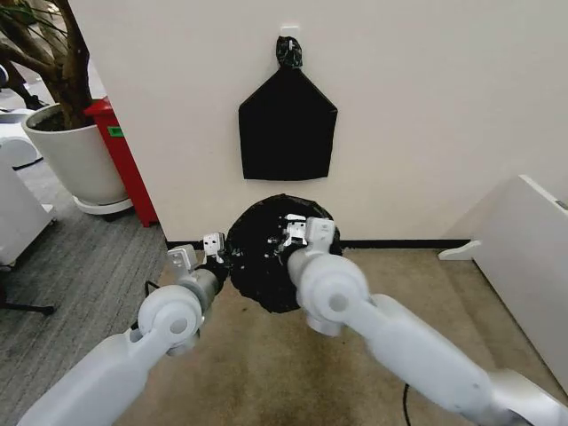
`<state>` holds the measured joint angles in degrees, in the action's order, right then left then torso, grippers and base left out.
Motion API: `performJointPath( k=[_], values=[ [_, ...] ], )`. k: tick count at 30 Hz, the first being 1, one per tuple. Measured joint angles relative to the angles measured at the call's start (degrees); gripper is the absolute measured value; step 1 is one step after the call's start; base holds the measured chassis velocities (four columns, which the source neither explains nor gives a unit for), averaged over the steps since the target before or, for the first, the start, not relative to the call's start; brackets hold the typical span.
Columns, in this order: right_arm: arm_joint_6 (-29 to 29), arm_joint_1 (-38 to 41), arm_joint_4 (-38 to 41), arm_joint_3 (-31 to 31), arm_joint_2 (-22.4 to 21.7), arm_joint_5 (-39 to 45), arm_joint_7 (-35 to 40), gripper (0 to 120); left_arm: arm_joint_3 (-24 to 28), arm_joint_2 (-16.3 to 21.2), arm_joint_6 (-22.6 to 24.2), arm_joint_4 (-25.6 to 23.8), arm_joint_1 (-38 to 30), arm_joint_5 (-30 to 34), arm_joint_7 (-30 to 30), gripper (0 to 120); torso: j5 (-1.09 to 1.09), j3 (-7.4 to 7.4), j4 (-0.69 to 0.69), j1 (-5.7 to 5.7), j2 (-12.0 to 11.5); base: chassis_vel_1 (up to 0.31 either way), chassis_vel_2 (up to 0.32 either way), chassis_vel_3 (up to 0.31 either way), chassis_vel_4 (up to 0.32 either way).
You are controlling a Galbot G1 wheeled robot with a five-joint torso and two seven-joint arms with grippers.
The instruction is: Place the garbage bag over the trash bin.
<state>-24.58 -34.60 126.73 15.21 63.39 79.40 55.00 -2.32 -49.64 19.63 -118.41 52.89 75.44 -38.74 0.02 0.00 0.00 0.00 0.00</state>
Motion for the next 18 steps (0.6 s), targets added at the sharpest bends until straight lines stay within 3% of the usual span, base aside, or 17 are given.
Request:
performJointPath(
  k=[2, 7, 10, 12, 17, 18],
  values=[
    [0.7, -4.9, 4.3, -4.9, -3.5, -4.9, -8.2, 0, 0.2, -0.4, 1.1, 0.6, -0.8, 2.5, -2.9, 0, 0.0, 0.0, 0.0, 0.0, 0.0, 0.0, 0.0, 0.0, 0.0],
    [3.4, -12.6, 7.7, -11.0, -9.3, -14.4, -18.2, 0, 0.3, -0.5, 3.6, 1.0, -1.9, 5.9, -6.8, 0, 0.01, 0.0, -0.03, 0.0, 0.0, 0.0, 0.0, 0.0, 0.0],
    [8.0, -23.6, 6.1, -19.4, -15.4, -32.5, -26.3, 0, 0.6, -0.4, 7.7, 0.9, -3.0, 12.4, -13.1, 0, 0.0, 0.01, -0.02, 0.0, 0.0, 0.0, 0.0, 0.0, 0.0],
    [9.2, -26.5, 4.6, -22.3, -15.7, -36.5, -26.8, 0, 0.7, -0.4, 8.9, 0.7, -3.4, 15.6, -15.8, 0, 0.0, 0.0, 0.0, 0.0, 0.0, 0.0, 0.0, 0.0, 0.0],
    [14.8, -40.8, 0.5, -37.9, -11.9, -47.3, -31.1, 18, 0.3, -0.4, 10.2, -0.9, -4.6, 25.8, -22.9, 0, 0.01, 0.0, 0.01, 0.0, 0.0, 0.0, 0.0, 0.0, 0.0],
    [14.8, -40.8, 0.5, -37.9, -11.9, -47.3, -31.1, 18, 0.3, -0.4, 10.2, -0.9, -4.6, 25.8, -22.9, 0, 0.01, 0.0, 0.01, 0.0, 0.0, 0.0, 0.0, 0.0, 0.0]
  ],
)
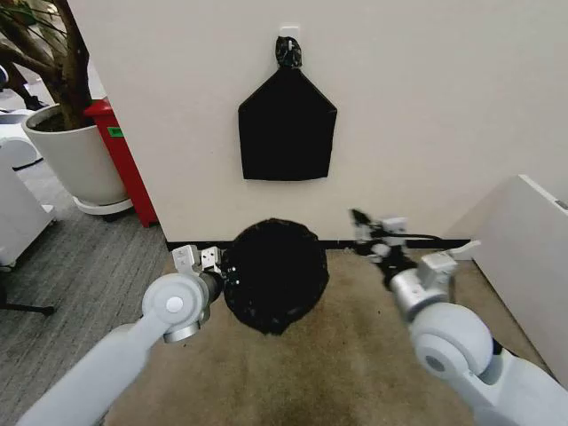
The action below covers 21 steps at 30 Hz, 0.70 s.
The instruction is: Place the garbage bag over the trash bin.
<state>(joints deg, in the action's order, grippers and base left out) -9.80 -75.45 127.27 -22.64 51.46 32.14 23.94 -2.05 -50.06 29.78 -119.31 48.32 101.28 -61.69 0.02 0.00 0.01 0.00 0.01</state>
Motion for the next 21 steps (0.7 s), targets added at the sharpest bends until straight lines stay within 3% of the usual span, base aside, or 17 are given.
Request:
performJointPath(
  k=[2, 6, 7, 8, 11, 13, 21],
  values=[
    [3.9, -7.2, -1.3, -7.3, 3.4, -5.4, -4.5, 27, -0.4, -0.1, 0.3, -0.2, -1.0, 4.9, -4.0, 0, 0.0, 0.0, -0.04, 0.0, 0.0, 0.0, 0.0, 0.0, 0.0],
    [10.6, -15.3, -2.7, -13.4, 9.2, -12.0, -10.3, 43, -0.1, -0.6, 1.1, 0.5, -2.6, 9.5, -8.3, 0, 0.0, 0.0, -0.03, 0.0, 0.0, 0.0, 0.0, 0.0, 0.0],
    [10.6, -15.3, -2.7, -13.4, 9.2, -12.0, -10.3, 43, -0.1, -0.6, 1.1, 0.5, -2.6, 9.5, -8.3, 0, 0.0, 0.0, -0.03, 0.0, 0.0, 0.0, 0.0, 0.0, 0.0],
    [11.9, -18.1, -1.9, -13.9, 11.8, -12.6, -11.2, 51, 0.5, -0.7, 1.8, 1.2, -3.5, 10.8, -10.0, 0, 0.0, 0.0, -0.03, 0.0, 0.0, 0.0, 0.0, 0.0, 0.0],
    [12.9, -19.6, -0.6, -13.5, 14.2, -13.5, -12.4, 59, 1.8, -1.0, 2.1, 1.8, -4.6, 11.7, -11.6, 0, -0.03, 0.01, -0.02, 0.0, 0.0, 0.0, 0.0, 0.0, 0.0],
    [13.1, -19.4, 0.8, -11.8, 15.9, -14.7, -12.8, 71, 2.6, -1.3, 2.2, 2.3, -5.7, 13.7, -12.6, 0, -0.02, 0.0, -0.01, 0.0, 0.0, 0.0, 0.0, 0.0, 0.0],
    [11.5, -17.3, 3.4, -7.2, 17.4, -15.0, -10.9, 98, 4.3, -4.2, 1.6, 6.1, -8.6, 18.2, -16.5, 0, -0.03, 0.0, 0.0, 0.0, 0.0, 0.0, 0.0, 0.0, 0.0]
  ],
)
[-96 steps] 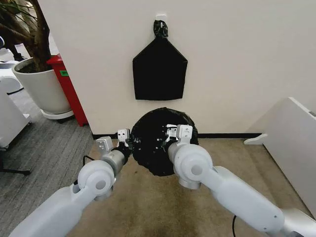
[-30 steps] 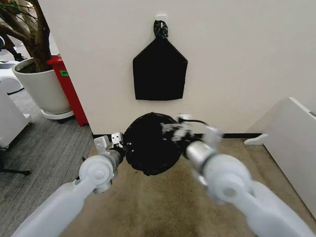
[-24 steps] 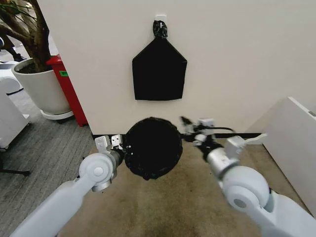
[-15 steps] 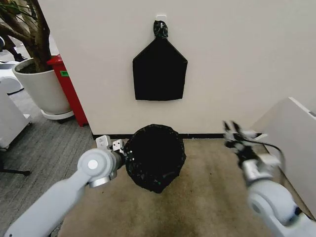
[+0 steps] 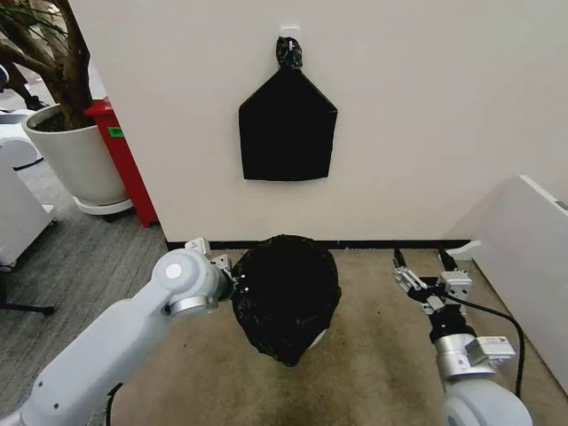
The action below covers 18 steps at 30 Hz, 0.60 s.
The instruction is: Place the garbage bag over the trash bin.
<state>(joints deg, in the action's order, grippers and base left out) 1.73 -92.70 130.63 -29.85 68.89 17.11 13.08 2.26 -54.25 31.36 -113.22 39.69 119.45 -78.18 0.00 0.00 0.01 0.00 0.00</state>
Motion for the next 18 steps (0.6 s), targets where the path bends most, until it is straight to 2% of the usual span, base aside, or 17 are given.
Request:
performJointPath(
  k=[8, 13, 18],
  values=[
    [-0.2, -0.4, 0.0, 0.4, 0.3, 0.3, 0.6, 100, 1.1, -3.1, 0.4, 3.4, -0.1, -3.4, -0.3, 0, 0.0, 0.0, -0.02, 0.0, 0.0, 0.0, 0.0, 0.0, 0.0],
    [-0.3, -0.3, -0.2, 1.2, 0.5, 0.6, 1.3, 100, 1.7, -6.4, 1.5, 7.5, 0.6, -8.9, 1.3, 0, 0.01, 0.0, -0.01, 0.0, 0.0, 0.0, 0.0, 0.0, 0.0],
    [-0.4, -0.2, -0.5, 1.5, 0.5, 0.7, 1.6, 100, 2.5, -7.5, 1.8, 9.5, 0.8, -11.3, 2.1, 0, 0.0, 0.0, -0.01, 0.0, 0.0, 0.0, 0.0, 0.0, 0.0]
  ],
)
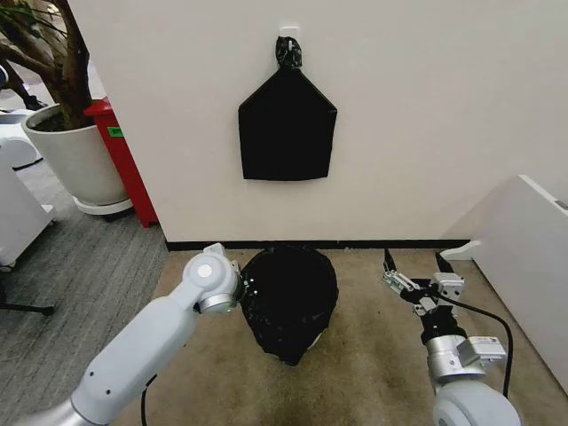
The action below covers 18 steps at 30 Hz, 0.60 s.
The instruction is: Place the garbage bag over the trash bin.
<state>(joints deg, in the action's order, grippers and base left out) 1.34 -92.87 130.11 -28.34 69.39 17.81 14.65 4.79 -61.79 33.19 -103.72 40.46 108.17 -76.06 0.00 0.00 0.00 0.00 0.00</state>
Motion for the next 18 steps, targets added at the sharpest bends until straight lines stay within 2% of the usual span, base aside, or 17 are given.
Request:
performJointPath(
  k=[11, 12, 13, 15, 18],
  values=[
    [-0.4, 0.4, -0.2, 0.4, -0.2, 1.1, 1.2, 100, 1.2, -1.1, 1.7, 2.9, 1.5, -4.0, 2.1, 1, 0.0, 0.0, 0.0, 0.0, 0.0, 0.0, 0.0, 0.0, 0.0],
    [-0.4, 0.4, -0.2, 0.4, -0.2, 1.1, 1.3, 100, 1.2, -1.1, 1.8, 2.9, 1.6, -4.2, 2.2, 3, 0.0, 0.0, 0.0, 0.0, 0.0, 0.0, 0.0, 0.0, 0.0],
    [-0.4, 0.4, -0.2, 0.4, -0.2, 1.1, 1.4, 100, 1.2, -1.0, 1.9, 2.9, 1.8, -4.4, 2.3, 9, 0.0, 0.0, 0.0, 0.0, 0.0, 0.0, 0.0, 0.0, 0.0],
    [-0.4, 0.4, -0.2, 0.4, -0.2, 1.2, 1.4, 100, 1.2, -0.9, 2.0, 2.9, 2.0, -4.7, 2.5, 12, 0.0, 0.0, 0.0, 0.0, 0.0, 0.0, 0.0, 0.0, 0.0],
    [-0.7, 0.5, 0.2, 0.5, -0.3, 1.5, 1.9, 100, 1.2, -0.3, 2.0, 2.2, 2.4, -5.3, 2.6, 26, 0.0, 0.0, 0.0, 0.0, 0.0, 0.0, 0.0, 0.0, 0.0]
  ],
)
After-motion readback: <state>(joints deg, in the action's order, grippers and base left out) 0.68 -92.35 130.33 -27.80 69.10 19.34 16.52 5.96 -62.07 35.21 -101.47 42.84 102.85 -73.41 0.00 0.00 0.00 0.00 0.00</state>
